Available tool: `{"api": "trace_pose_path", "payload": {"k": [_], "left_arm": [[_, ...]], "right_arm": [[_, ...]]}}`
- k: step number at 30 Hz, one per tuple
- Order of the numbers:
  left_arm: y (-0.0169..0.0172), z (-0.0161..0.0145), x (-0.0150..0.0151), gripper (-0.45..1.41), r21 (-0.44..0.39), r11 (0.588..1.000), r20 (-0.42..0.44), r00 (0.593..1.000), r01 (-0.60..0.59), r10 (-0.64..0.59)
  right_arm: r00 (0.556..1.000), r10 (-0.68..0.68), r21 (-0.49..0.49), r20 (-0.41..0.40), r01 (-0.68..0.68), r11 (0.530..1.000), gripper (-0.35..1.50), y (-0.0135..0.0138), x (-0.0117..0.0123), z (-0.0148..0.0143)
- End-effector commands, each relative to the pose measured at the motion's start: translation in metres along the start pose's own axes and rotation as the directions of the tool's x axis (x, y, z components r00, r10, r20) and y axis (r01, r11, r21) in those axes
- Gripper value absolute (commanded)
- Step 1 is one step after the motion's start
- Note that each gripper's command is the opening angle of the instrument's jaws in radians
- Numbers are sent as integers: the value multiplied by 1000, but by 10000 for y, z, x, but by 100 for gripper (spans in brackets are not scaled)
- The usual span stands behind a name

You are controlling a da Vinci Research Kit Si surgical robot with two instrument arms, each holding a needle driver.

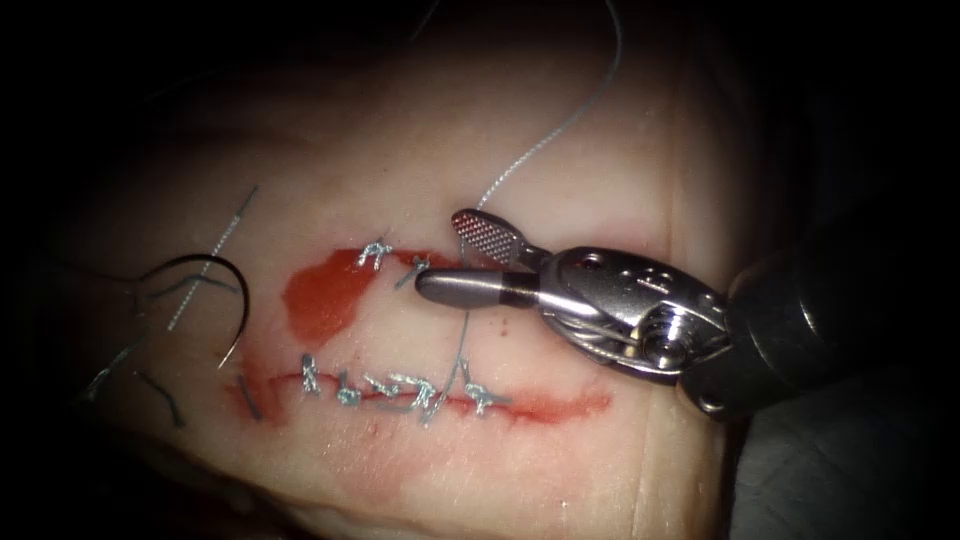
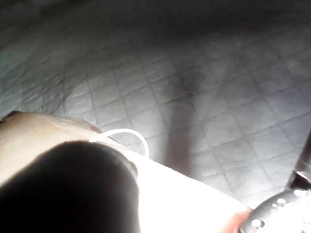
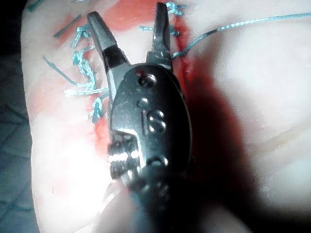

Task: Wound Closure

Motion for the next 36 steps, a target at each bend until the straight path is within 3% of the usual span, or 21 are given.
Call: {"api": "trace_pose_path", "payload": {"k": [1, 6, 10, 16, 24, 29, 32, 36], "left_arm": [[-2, -1, 2, -45, -7, 1000, 0, 1000, -4, 4], [-17, -44, 47, -45, 0, 999, -16, 999, -39, 39], [-25, -79, 104, -45, 34, 999, -57, 998, -23, 25], [-58, -81, 137, -45, 146, 989, -72, 997, -28, 38], [-94, -74, 147, -45, 267, 962, -71, 995, -51, 73], [-102, -57, 155, -45, 295, 953, -94, 991, -62, 94], [-90, -31, 150, -45, 329, 940, -85, 989, -87, 121], [-80, -9, 141, -45, 417, 891, -27, 977, -182, 212]], "right_arm": [[1000, 0, 21, 24, -1, 1000, 118, -7, 5, 12], [997, 3, 97, 76, -10, 995, 118, -24, 1, 17], [983, 38, 150, 179, -65, 987, 108, -34, -3, 20], [975, 78, 155, 207, -112, 982, 99, -38, -9, 40], [972, 89, 122, 216, -117, 986, 101, -35, -9, 50], [970, 101, 42, 222, -114, 993, 101, -34, -17, 46], [974, 110, -161, 199, -78, 984, 99, -34, -26, 44], [982, 71, -274, 174, -21, 962, 103, -36, -27, 47]]}}
